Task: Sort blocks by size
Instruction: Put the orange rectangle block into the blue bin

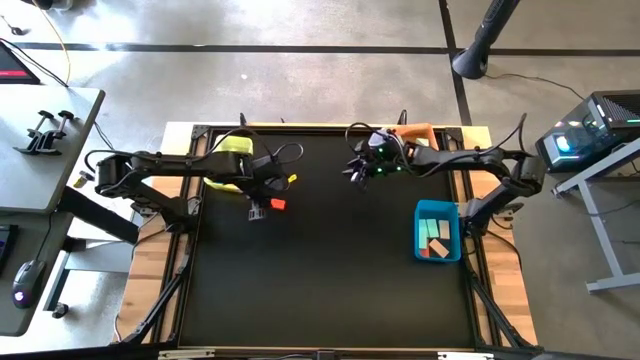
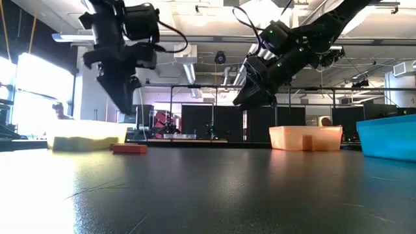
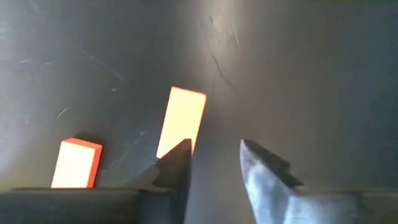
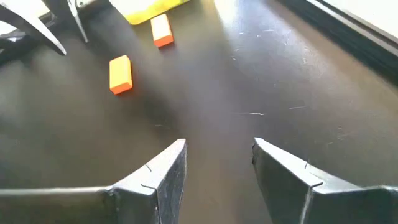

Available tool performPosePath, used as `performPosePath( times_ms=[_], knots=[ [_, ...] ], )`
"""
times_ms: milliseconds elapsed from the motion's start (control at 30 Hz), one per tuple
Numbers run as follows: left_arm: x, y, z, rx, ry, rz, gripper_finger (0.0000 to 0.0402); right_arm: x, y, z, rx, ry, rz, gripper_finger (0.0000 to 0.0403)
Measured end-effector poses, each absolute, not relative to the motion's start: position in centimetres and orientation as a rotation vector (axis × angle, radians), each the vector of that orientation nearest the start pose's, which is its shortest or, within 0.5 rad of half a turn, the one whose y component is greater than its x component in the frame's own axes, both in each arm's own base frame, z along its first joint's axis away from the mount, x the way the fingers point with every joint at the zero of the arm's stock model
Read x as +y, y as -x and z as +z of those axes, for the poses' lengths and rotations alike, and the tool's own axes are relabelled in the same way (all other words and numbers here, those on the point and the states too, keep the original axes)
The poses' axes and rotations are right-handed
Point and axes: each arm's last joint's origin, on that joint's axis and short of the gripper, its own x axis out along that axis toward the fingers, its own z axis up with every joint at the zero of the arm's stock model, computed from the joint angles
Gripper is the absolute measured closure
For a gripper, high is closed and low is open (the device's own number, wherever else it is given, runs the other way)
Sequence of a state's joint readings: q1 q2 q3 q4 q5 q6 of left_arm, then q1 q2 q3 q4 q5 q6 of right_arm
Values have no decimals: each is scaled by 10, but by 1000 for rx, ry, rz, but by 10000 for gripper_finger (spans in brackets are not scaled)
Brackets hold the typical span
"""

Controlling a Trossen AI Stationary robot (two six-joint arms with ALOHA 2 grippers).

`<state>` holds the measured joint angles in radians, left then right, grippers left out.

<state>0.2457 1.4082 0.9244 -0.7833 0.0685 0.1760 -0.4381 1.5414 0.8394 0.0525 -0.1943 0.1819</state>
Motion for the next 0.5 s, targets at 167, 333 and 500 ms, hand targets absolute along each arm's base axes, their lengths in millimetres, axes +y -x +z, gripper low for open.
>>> performPosePath(
  times_ms=[167, 333, 500],
  knots=[
    [59, -242, 197, 1242, -49, -21, 217, -128, -287, 197, 598, -397, -291, 224],
    [58, -240, 178, 1181, -84, -20, 183, -126, -288, 198, 593, -528, -225, 224],
    [57, -240, 165, 1119, -93, 29, 178, -117, -293, 219, 535, -647, -107, 224]
  ],
)
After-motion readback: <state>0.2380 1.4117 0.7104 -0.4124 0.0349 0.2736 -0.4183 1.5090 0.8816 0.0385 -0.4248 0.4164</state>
